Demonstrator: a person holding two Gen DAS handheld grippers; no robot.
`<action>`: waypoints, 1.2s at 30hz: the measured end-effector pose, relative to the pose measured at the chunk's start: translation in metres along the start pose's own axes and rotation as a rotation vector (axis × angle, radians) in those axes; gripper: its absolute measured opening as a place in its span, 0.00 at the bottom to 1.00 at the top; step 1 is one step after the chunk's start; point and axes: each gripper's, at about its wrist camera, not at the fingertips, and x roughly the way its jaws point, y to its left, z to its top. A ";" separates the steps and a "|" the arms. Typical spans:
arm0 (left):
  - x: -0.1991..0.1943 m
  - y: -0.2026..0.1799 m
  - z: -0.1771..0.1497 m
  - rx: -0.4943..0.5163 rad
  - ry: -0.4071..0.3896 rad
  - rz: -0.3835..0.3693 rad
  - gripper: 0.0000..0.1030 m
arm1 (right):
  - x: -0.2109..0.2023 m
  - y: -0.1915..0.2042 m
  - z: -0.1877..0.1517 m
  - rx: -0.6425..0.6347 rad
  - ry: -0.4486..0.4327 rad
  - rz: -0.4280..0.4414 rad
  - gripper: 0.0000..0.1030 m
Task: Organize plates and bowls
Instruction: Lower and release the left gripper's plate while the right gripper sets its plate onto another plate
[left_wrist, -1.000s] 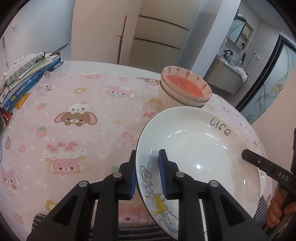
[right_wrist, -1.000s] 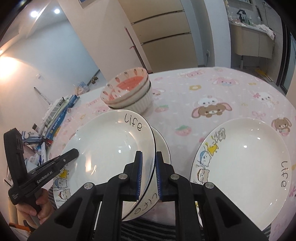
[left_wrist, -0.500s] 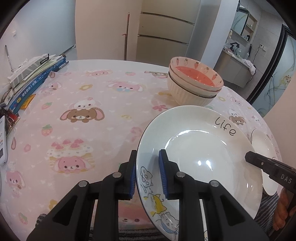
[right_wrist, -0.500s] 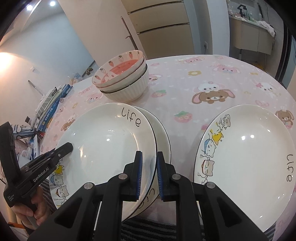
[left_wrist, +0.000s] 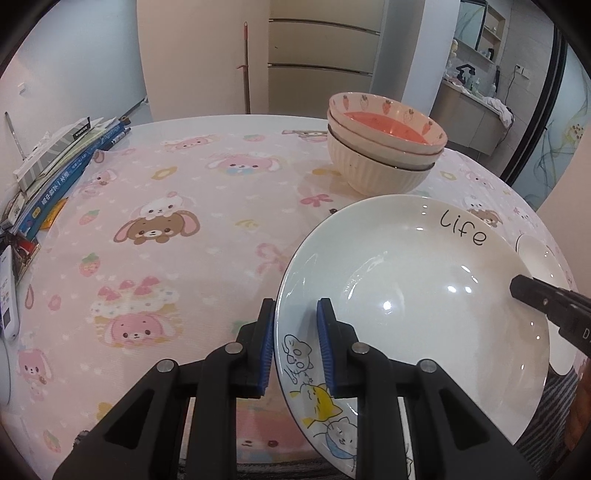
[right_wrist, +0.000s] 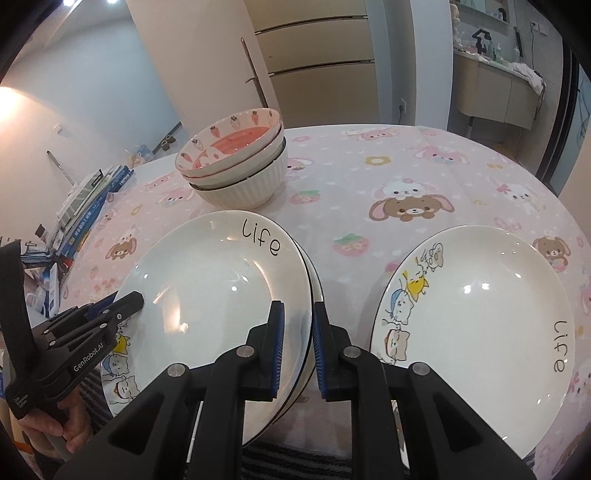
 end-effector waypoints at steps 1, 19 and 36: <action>0.000 -0.001 0.000 0.006 0.001 0.002 0.19 | 0.001 -0.001 0.000 0.001 0.004 -0.002 0.17; 0.000 -0.013 -0.003 0.067 0.000 0.009 0.40 | 0.011 -0.003 -0.003 -0.022 0.062 -0.040 0.17; -0.082 -0.029 -0.003 0.140 -0.429 0.037 0.95 | -0.058 -0.005 0.007 -0.028 -0.187 -0.031 0.70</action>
